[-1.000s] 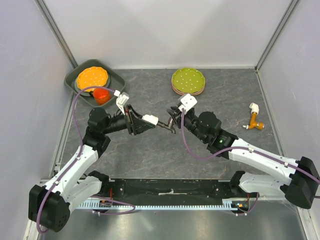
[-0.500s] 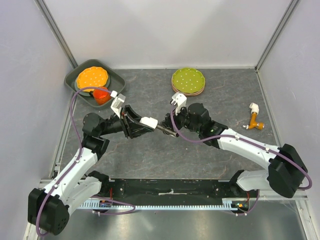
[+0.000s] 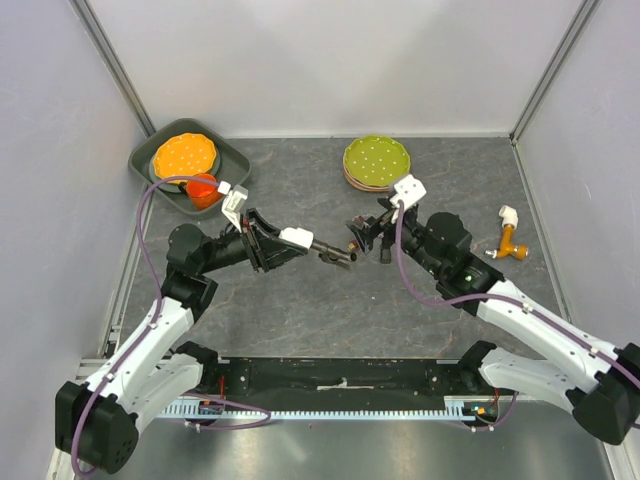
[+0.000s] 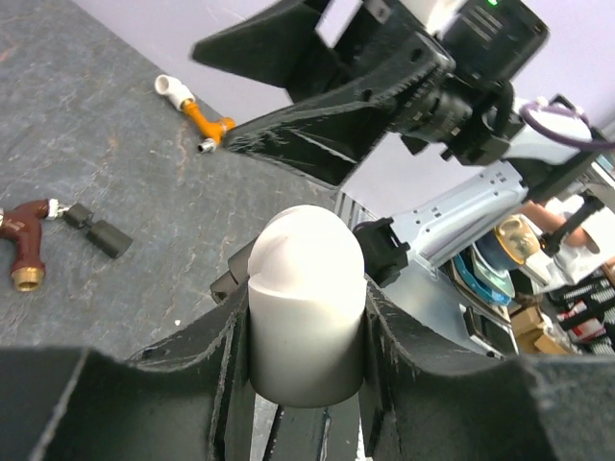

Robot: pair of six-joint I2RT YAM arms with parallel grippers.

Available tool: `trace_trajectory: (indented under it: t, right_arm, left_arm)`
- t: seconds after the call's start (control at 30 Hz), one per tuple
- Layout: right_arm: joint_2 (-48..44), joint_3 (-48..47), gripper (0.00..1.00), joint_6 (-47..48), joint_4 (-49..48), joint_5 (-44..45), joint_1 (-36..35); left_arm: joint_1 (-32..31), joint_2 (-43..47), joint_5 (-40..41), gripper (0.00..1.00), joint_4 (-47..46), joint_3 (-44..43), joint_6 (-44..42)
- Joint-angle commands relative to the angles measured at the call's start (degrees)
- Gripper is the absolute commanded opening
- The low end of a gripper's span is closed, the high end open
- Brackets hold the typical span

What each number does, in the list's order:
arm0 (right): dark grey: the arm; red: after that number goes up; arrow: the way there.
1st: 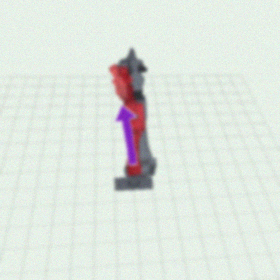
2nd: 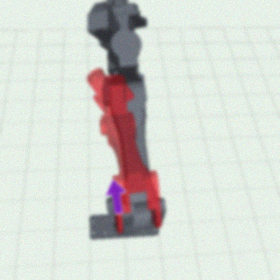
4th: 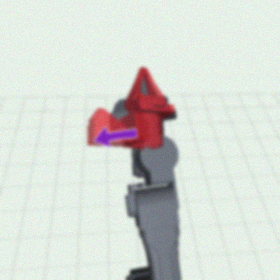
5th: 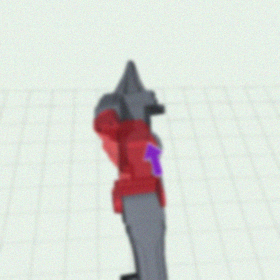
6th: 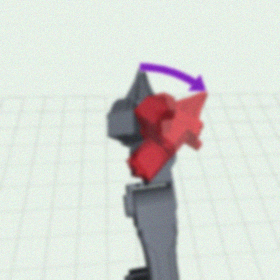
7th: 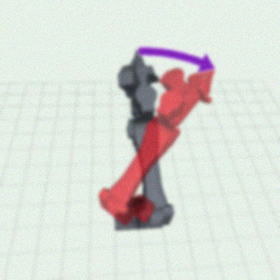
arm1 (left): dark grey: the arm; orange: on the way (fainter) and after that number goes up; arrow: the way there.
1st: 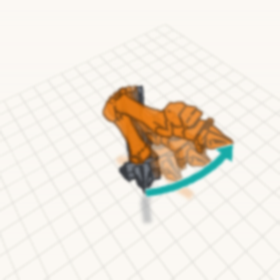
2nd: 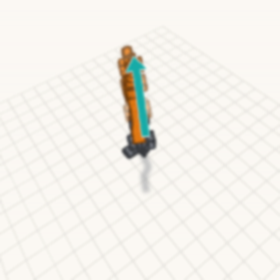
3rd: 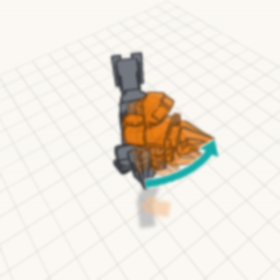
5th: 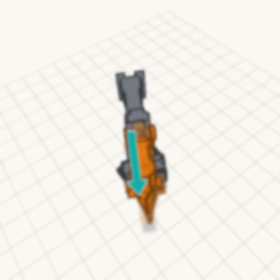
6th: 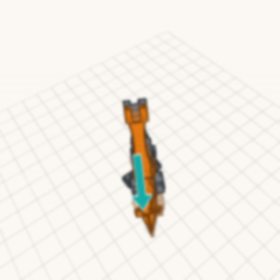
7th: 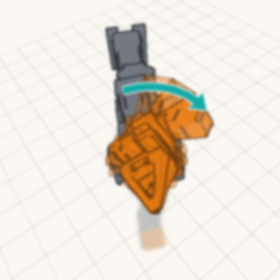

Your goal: Install the water faucets

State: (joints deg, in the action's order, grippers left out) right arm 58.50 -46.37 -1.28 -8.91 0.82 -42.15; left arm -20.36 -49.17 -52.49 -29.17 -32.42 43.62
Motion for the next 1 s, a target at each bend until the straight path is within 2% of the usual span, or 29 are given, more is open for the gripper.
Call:
trace_trajectory:
  t: [0.0, 0.13, 0.3, 0.4, 0.6, 0.8, 0.97]
  right_arm:
    - [-5.3, 4.5, 0.93, 5.1, -3.9, 5.5, 0.1]
    - [-11.1, 11.2, 0.95, 7.6, -9.9, -0.6, 0.1]
    - [-10.3, 14.9, 0.98, 5.5, -15.2, -11.1, 0.1]
    - [-8.3, 19.5, 0.98, 1.5, -23.0, -17.5, 0.1]
    - [-1.7, 25.4, 0.98, -5.8, -38.9, -21.9, 0.1]
    - [7.0, 25.8, 0.98, -9.3, -49.5, -25.9, 0.1]
    - [12.9, 24.0, 0.98, -11.0, -55.3, -29.4, 0.1]
  left_arm:
    - [0.4, 0.0, 5.3, 0.02, 2.8, -1.8, -2.0]
    - [1.5, -1.4, 9.6, 0.02, 8.6, -2.8, -1.5]
    - [2.5, -1.9, 9.6, 0.02, 6.1, -2.2, 1.1]
    - [3.0, -1.7, 9.5, 0.02, 4.7, -1.5, 2.3]
    - [4.0, -1.6, 7.2, 0.02, -1.8, 0.4, 5.9]
    - [4.9, -3.2, 4.2, 0.02, -10.4, 2.4, 11.4]
    - [5.0, -3.2, 3.2, 0.02, -11.8, 2.5, 12.0]
